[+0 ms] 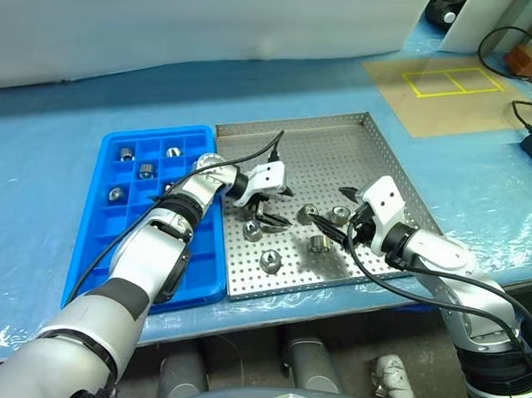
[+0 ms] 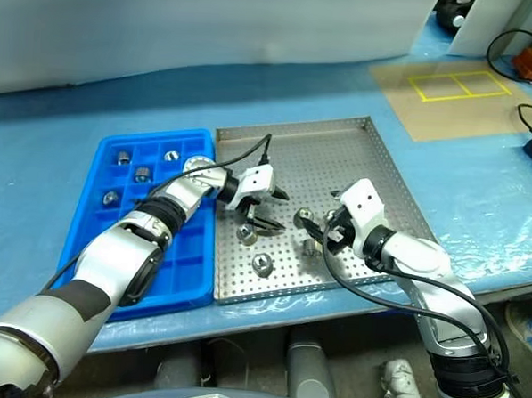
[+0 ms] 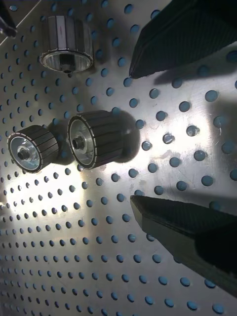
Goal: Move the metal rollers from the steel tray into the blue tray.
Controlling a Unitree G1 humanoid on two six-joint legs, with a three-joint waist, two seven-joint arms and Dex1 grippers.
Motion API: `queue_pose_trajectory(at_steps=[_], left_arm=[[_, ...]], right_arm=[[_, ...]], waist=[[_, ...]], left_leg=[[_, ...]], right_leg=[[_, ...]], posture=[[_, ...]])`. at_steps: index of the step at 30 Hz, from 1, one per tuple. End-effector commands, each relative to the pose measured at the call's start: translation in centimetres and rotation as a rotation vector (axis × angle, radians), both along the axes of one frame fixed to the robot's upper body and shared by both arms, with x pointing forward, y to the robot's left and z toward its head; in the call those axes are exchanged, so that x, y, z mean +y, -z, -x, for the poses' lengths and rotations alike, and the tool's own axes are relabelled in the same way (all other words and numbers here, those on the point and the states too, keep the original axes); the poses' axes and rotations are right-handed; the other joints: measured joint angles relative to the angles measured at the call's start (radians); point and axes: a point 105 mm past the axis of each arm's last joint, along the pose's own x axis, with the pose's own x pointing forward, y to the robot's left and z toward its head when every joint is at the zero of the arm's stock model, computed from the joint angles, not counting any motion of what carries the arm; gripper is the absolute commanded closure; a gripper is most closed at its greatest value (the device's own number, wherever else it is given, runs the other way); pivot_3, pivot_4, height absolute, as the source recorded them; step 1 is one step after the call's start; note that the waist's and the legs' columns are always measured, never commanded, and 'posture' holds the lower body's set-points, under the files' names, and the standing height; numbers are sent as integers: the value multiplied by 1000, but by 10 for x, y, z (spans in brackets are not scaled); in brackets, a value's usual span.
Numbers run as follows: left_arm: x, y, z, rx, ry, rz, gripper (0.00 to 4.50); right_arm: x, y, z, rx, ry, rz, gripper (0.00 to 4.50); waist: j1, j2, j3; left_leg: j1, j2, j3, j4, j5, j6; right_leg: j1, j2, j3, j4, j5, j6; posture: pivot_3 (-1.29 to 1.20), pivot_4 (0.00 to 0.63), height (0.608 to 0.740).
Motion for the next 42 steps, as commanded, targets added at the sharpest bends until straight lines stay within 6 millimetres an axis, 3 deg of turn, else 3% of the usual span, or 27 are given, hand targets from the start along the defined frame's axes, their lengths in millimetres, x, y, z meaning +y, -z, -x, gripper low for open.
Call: queue_pose_trajectory(at_steps=[1, 7, 14, 23, 28, 32, 42], left_arm=[[-10, -10, -2, -12, -14, 65, 14], [-21, 8, 13, 56, 35, 56, 14], [-28, 20, 14, 88, -17, 53, 14], [-36, 20, 10, 131, -85, 103, 14], [-37, 21, 12, 128, -72, 96, 14], [-39, 21, 14, 130, -63, 102, 14], [-43, 19, 13, 130, -81, 129, 14]], right_arm=[[-2, -14, 3, -61, 1, 16, 0], [-5, -14, 3, -57, 3, 26, 0], [-7, -17, 2, -67, 11, 34, 0], [-6, -17, 7, -53, -7, 28, 0], [-6, -13, 39, 71, -164, 37, 0], [-14, -12, 51, 129, -206, 67, 0], [-22, -11, 47, 114, -162, 103, 0]], waist=[[0, 0, 0], [-1, 0, 0], [-1, 0, 0], [-2, 0, 0], [3, 0, 0], [1, 0, 0], [1, 0, 0]], left_leg=[[0, 0, 0, 0, 0, 0], [0, 0, 0, 0, 0, 0], [0, 0, 0, 0, 0, 0], [0, 0, 0, 0, 0, 0], [-1, -1, 0, 0, 0, 1], [-1, -1, 0, 0, -2, 3], [-1, -2, 0, 1, -2, 3]], right_leg=[[0, 0, 0, 0, 0, 0], [0, 0, 0, 0, 0, 0], [0, 0, 0, 0, 0, 0], [0, 0, 0, 0, 0, 0], [0, -1, 0, -1, 0, 1], [1, -1, 0, -4, 0, 1], [1, -1, -1, -4, -4, 7]], posture=[[-557, 150, 740], [-556, 150, 740], [-562, 150, 740], [-568, 150, 740], [-570, 150, 740], [-567, 150, 740], [-572, 150, 740]])
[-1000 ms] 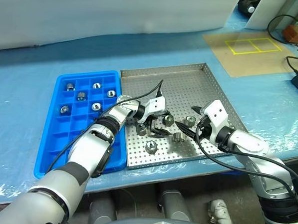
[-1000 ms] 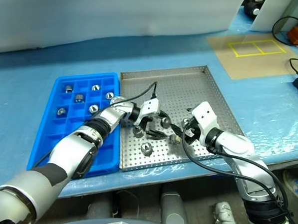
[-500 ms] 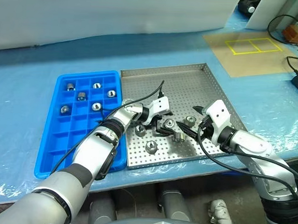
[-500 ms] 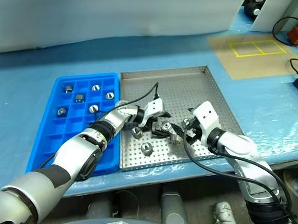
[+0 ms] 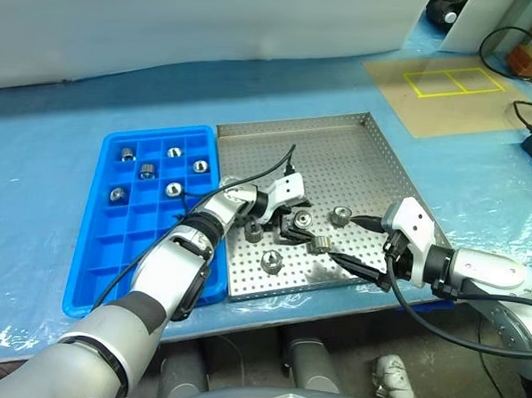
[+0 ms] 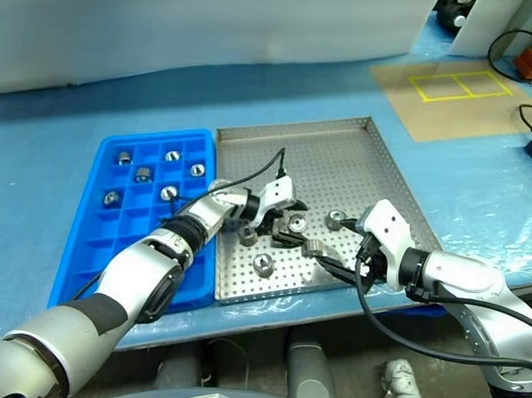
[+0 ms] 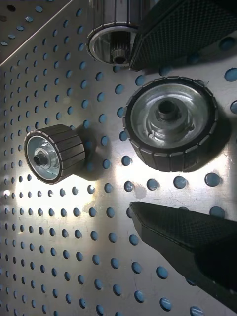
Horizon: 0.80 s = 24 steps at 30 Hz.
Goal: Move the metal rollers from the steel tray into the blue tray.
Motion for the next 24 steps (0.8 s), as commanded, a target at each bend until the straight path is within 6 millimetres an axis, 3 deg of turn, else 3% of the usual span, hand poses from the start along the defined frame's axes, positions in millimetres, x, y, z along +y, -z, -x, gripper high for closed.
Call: queue_pose_trajectory(at_steps=[1, 3, 7, 11, 15, 24], left_arm=[[-5, -8, -3, -19, -19, 47, 14], [-6, -9, -2, -15, -18, 51, 189], [-6, -8, -2, -14, -9, 40, 1232], [-4, -5, -1, -21, -4, 23, 1232], [-1, -8, -3, -39, -2, 29, 2103], [0, -57, -10, -77, 7, 215, 2103]], right_arm=[[0, -10, -2, -66, 11, 9, 0], [0, -10, -3, -72, 20, 8, 0], [0, -8, -5, -78, 33, 13, 0], [2, -8, -6, -87, 37, 10, 0], [3, -7, -8, -89, 35, 7, 0], [9, -9, -13, -89, -10, 6, 0]], waist=[[0, 0, 0], [-1, 0, 0], [-1, 0, 0], [-1, 0, 0], [-1, 0, 0], [1, 0, 0]], left_leg=[[0, 0, 0, 0, 0, 0], [0, 0, 0, 0, 0, 0], [-1, 0, 0, 0, 0, 0], [-1, 0, 0, 0, 0, 0], [-1, 0, 0, 0, 0, 0], [-1, 0, 0, 0, 0, 0]], right_leg=[[0, 0, 0, 0, 0, 0], [0, 0, 0, 0, 2, -3], [-1, 0, 0, 0, 1, -1], [-1, 0, 0, -1, 0, 0], [-1, 0, 0, -1, 0, -1], [-1, 0, 0, -1, 3, -5]], posture=[[-573, 150, 740], [-575, 150, 740], [-576, 150, 740], [-572, 150, 740], [-563, 150, 740], [-515, 150, 740]])
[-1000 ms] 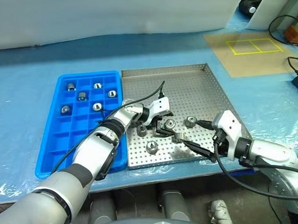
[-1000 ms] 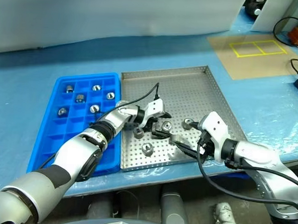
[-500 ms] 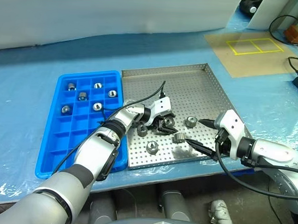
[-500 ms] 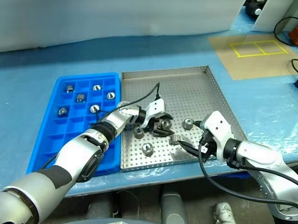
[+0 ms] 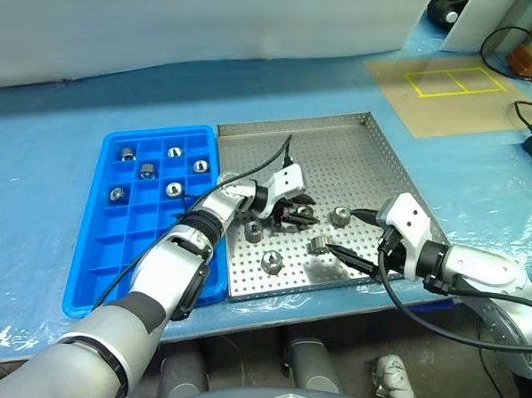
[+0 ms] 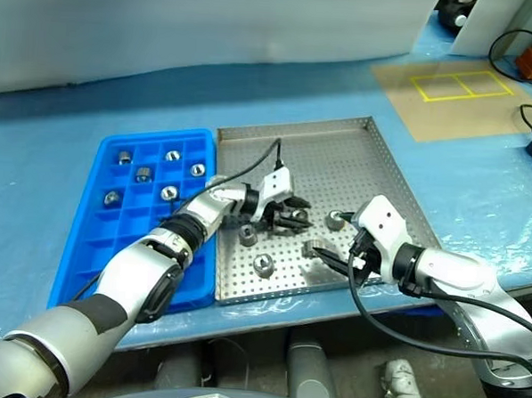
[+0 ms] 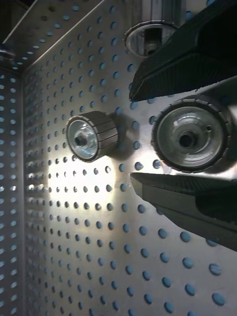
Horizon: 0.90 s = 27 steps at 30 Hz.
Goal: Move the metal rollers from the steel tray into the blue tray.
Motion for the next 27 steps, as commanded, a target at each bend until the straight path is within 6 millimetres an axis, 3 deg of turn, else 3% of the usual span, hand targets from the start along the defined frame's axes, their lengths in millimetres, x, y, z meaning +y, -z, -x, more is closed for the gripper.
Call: queue_pose_trajectory(at_steps=[1, 4, 8, 13, 19, 22, 26, 27], left_arm=[[1, -31, -2, -55, 25, 91, 2103], [8, -34, -3, -39, 20, 95, 2103], [19, -18, 0, -51, 24, 29, 2103], [12, -21, 11, -29, 77, 59, 2103], [5, -10, 6, -12, 29, 37, 2103], [3, -4, 5, -6, 13, 16, 1494], [1, 12, 3, -28, -15, -44, 192], [-1, 14, 3, -24, -24, -46, 192]], right_arm=[[4, -7, -5, -42, -30, -3, 0], [8, -7, -9, -45, -51, -8, 0], [11, -7, -15, -49, -61, -9, 0], [14, -3, -15, -45, -70, -12, 0], [12, -2, -14, -50, -52, -6, 0], [11, -1, -13, -51, -42, -4, 0], [10, -1, -12, -54, -32, -5, 0], [10, -1, -11, -55, -28, -4, 0]], waist=[[0, 0, 0], [2, 0, 0], [6, 0, 0], [27, 0, 0], [37, 0, 0], [37, 0, 0], [36, 0, 0], [35, 0, 0]], left_leg=[[0, 0, 0, 0, 0, 0], [0, 1, 0, 0, 0, 0], [0, 1, 0, -1, 0, 0], [0, 1, 0, -1, 0, 0], [0, 1, 1, 0, 0, 0], [1, 1, 1, 0, 0, 0], [1, 2, 1, 0, 0, 0], [1, 1, 1, 0, 0, 0]], right_leg=[[0, 0, 0, 0, 0, 0], [0, 0, 0, 0, 0, -1], [0, 0, 0, 0, 1, -1], [0, 0, 0, 0, 1, -1], [0, 0, 1, 1, 1, -1], [0, 0, 0, 1, 1, -1], [0, 0, 0, 1, 1, -1], [0, 0, 1, 1, 1, -1]], posture=[[-504, 150, 740], [-481, 150, 740], [-467, 150, 740], [-469, 150, 740], [-492, 150, 740], [-498, 150, 740], [-504, 150, 740], [-510, 150, 740]])
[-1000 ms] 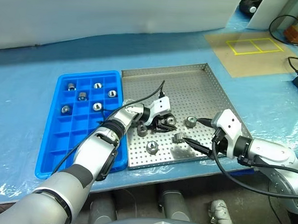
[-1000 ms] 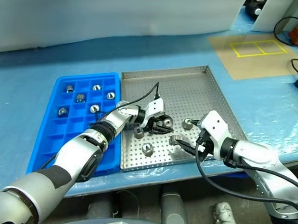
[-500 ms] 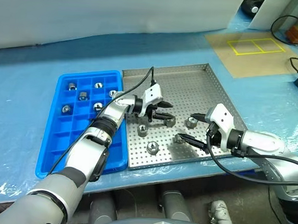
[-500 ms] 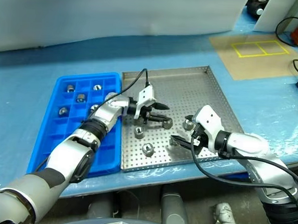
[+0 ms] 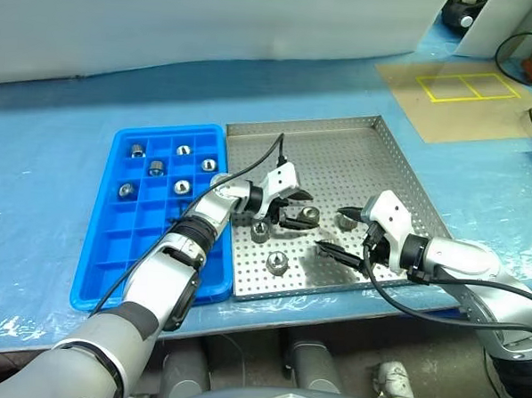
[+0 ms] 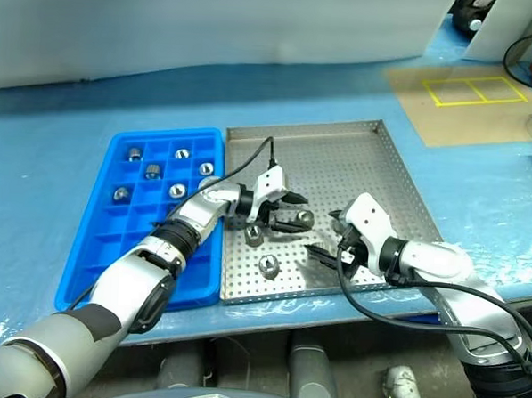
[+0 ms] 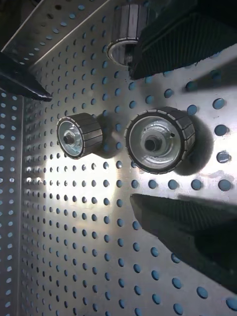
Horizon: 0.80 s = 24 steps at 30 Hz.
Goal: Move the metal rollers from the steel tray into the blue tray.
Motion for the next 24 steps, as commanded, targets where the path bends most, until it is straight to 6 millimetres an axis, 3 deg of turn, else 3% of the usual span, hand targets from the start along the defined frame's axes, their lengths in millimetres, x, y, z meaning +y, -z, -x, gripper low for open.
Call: queue_pose_trajectory(at_steps=[1, 8, 14, 17, 20, 22, 24], left_arm=[[-8, 2, -1, -12, -14, -8, 192], [-19, 16, 5, 18, -12, -28, 192], [-13, 32, 3, 11, -56, -110, 192], [-10, 32, 6, 26, -29, -106, 731], [-11, 33, 4, 15, -40, -117, 1730], [-12, 32, 5, 13, -36, -109, 1730], [-13, 31, 6, 16, -24, -102, 2127]], right_arm=[[2, -14, 2, -65, -5, -5, 0], [-1, -14, 2, -72, 13, 3, 0], [-3, -14, 2, -80, 28, 8, 0], [-4, -14, 2, -83, 32, 12, 0], [-4, -14, 2, -84, 34, 13, 0], [-4, -13, 1, -85, 36, 15, 0], [-3, -13, 1, -87, 36, 15, 0]], waist=[[-1, 0, 0], [-9, 0, 0], [-14, 2, -2], [-14, 2, -2], [-15, 2, -2], [-14, 2, -2], [-14, 2, -2]], left_leg=[[0, 0, 0, 0, 0, 0], [1, -1, 0, 0, 0, 0], [2, -1, 0, 0, 0, 0], [2, -1, 0, 1, 0, 0], [3, -1, 0, 1, 0, 0], [3, -1, 0, 1, 0, 0], [3, -1, 0, 0, 0, 0]], right_leg=[[0, 0, 0, 0, 0, 0], [1, 0, 0, 0, 0, 0], [2, 0, 0, 0, -1, 1], [2, 0, 0, 0, -4, 8], [2, 0, 0, 0, -4, 8], [2, 0, 0, 0, -4, 8], [2, 0, 0, 0, -4, 8]], posture=[[-513, 150, 740], [-529, 150, 740], [-537, 150, 740], [-538, 150, 740], [-538, 150, 740], [-534, 150, 740], [-531, 150, 740]])
